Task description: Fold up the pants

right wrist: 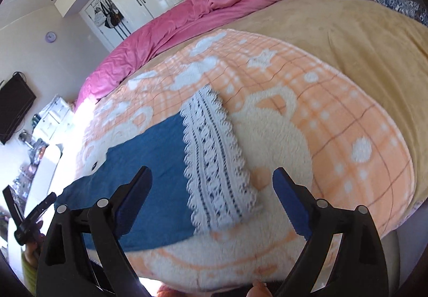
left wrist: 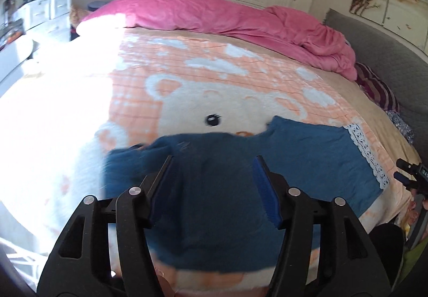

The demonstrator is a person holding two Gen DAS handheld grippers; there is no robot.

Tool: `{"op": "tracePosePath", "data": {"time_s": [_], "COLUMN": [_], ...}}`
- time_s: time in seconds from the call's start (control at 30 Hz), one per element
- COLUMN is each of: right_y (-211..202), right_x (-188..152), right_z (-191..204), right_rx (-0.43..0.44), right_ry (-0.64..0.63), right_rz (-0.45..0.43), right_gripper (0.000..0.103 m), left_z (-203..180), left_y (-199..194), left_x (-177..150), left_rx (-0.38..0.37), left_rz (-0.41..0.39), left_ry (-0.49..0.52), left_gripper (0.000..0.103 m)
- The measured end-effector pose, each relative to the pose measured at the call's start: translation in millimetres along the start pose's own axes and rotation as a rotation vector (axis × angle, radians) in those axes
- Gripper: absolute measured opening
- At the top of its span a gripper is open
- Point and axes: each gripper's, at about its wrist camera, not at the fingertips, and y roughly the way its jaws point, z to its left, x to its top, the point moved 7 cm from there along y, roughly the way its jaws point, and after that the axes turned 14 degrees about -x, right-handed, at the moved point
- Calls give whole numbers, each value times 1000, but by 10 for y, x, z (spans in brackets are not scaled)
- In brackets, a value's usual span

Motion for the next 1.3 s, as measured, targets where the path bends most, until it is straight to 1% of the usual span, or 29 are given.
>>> {"op": "tracePosePath", "data": {"time_s": [0.03, 0.1, 0.17, 0.2, 0.27, 0.37, 0.47, 0.53, 0.57, 0.6, 0.63, 0.67, 0.7, 0.73, 0.77, 0.9, 0.97, 1.0, 1.1, 1.13, 1.17, 1.23, 1.3], "right_y": [-4, 9, 43, 64, 117, 186, 212, 236, 236, 246, 254, 264, 269, 272, 266, 87, 35, 34, 195, 253, 319, 344, 335], "right_x": [-13, -80, -139, -170, -227, -269, -271, -288, -306, -307, -321, -316, -308, -299, -292, -224, -189, -184, -260, -300, -345, -342, -359], "right_z": [8, 3, 0, -1, -20, -115, -142, -140, -123, -115, -110, -103, -99, -82, -56, -11, -7, -8, -50, -92, -147, -250, -309], "right_rx": [7, -13, -25, -24, -28, -34, 41, 52, 58, 64, 62, 65, 72, 98, 123, 9, -38, -58, -127, -136, -123, -59, -30], "right_ry": [-4, -25, -30, -23, -2, 45, 106, 118, 113, 113, 112, 110, 114, 122, 127, 62, 29, 17, -15, -11, 9, 81, 104], "right_rz": [4, 30, 57, 68, 93, 116, 131, 149, 148, 151, 153, 156, 154, 155, 148, 63, 43, 48, 113, 140, 171, 190, 195], "right_gripper": [92, 93, 93, 93, 93, 93, 93, 82, 67, 61, 61, 56, 42, 30, 25, 23, 23, 23, 23, 23, 24, 24, 24], "left_z": [75, 194, 282, 308, 324, 188, -34, -138, -178, -202, -214, -212, -187, -157, -120, -28, 12, 49, 112, 126, 139, 166, 185], "left_y": [-110, -305, -437, -474, -534, -519, -367, -162, -43, 54, 131, 214, 288, 344, 382, 435, 436, 446, 480, 490, 495, 501, 511], "left_x": [-24, -66, -83, -85, -95, -90, -81, -128, -165, -208, -257, -301, -326, -350, -364, -396, -420, -454, -559, -572, -572, -575, -586], "left_rx": [20, 60, 96, 102, 100, 85, 47, 23, 4, -2, 4, 7, 12, 29, 42, 71, 106, 126, 122, 118, 112, 96, 86], "left_rz": [-11, -34, -42, -41, -45, -40, -20, 23, 48, 69, 84, 102, 116, 128, 138, 162, 173, 183, 190, 191, 190, 188, 183], "left_ry": [-11, -8, -13, -21, -24, 9, 36, 33, 24, 23, 20, 15, 12, 11, 10, -1, 14, 13, -1, -7, -12, -21, -25], "left_gripper": [54, 54, 55, 55, 55, 55, 55, 55, 55, 55, 55, 55, 55, 55, 55, 55, 55, 55, 55, 55, 55, 55, 55]}}
